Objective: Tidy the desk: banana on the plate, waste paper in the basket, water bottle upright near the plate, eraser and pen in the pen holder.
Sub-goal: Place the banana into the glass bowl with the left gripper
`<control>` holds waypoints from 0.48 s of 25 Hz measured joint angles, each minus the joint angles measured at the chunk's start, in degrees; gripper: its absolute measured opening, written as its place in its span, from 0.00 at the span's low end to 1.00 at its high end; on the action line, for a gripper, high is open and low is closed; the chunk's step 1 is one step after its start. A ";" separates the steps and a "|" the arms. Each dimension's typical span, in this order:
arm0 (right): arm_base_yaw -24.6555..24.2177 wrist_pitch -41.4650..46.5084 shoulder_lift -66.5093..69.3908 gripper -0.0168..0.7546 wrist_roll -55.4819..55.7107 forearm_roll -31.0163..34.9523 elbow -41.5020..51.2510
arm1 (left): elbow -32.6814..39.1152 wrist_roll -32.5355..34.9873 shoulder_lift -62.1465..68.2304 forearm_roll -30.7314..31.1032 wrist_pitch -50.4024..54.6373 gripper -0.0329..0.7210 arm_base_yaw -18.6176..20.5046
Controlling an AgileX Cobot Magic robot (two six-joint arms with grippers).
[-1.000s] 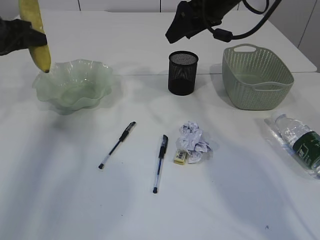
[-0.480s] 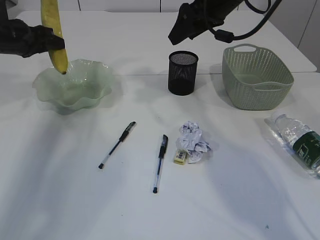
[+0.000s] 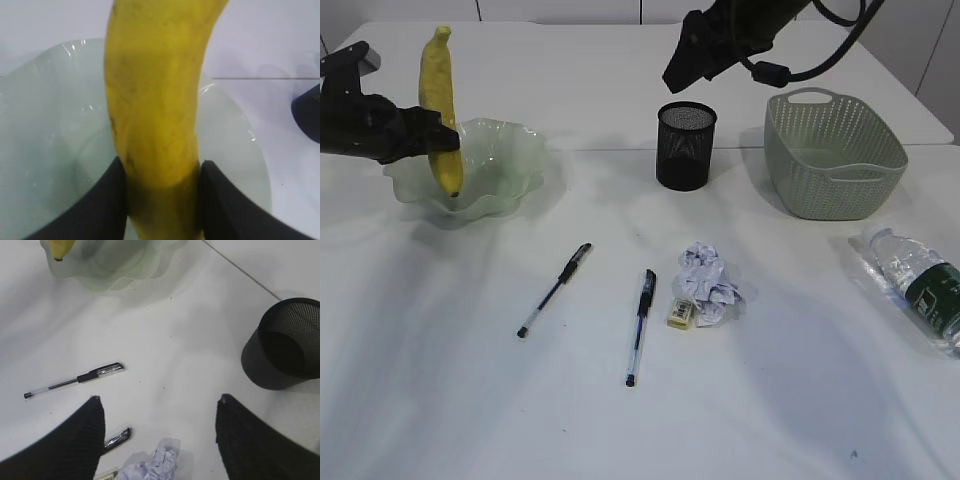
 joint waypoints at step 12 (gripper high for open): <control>0.00 0.00 0.00 0.69 0.00 -0.21 0.00 | -0.09 0.00 1.94 0.00 -0.21 0.39 0.00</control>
